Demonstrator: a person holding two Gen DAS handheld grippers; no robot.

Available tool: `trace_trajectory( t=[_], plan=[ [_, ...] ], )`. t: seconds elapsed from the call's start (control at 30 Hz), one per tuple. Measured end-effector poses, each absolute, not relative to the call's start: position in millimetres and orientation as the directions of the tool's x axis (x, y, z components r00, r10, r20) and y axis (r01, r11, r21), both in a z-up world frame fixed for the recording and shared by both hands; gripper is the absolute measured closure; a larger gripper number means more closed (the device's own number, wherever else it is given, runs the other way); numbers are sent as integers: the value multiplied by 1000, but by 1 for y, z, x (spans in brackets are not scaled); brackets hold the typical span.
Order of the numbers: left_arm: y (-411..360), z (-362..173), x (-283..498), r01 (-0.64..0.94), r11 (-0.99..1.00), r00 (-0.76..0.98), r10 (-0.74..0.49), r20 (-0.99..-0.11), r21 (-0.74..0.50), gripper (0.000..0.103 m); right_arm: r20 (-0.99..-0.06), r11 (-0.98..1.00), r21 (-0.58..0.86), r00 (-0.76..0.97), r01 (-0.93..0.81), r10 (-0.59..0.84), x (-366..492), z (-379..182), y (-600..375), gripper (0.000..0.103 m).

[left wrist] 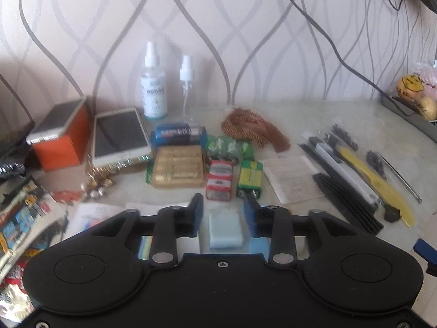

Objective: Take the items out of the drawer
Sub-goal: 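Lower the left gripper into the drawer and grasp the blue square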

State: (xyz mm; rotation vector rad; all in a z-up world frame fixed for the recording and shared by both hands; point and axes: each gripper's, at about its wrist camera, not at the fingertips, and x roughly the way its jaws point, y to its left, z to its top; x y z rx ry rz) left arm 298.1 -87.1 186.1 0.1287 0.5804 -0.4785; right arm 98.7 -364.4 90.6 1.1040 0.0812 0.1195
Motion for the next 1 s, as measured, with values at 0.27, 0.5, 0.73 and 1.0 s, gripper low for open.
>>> trace_trajectory(
  t=[0.27, 0.5, 0.73, 1.0],
  plan=[
    [-48, 200, 258, 587, 802, 615, -532, -582, -113, 61, -4, 443, 895, 991, -55, 132, 97, 89, -362, 0],
    [-23, 179, 206, 716, 697, 347, -403, -847, -38, 36, -20, 469, 882, 992, -40, 122, 97, 92, -358, 0],
    [-15, 124, 182, 863, 503, 79, -210, -974, -39, 39, -28, 484, 874, 992, -33, 119, 96, 94, -356, 0],
    [-13, 63, 222, 571, 810, -205, -21, -979, -137, 41, -29, 495, 868, 991, -39, 129, 95, 96, -355, 0]
  ],
)
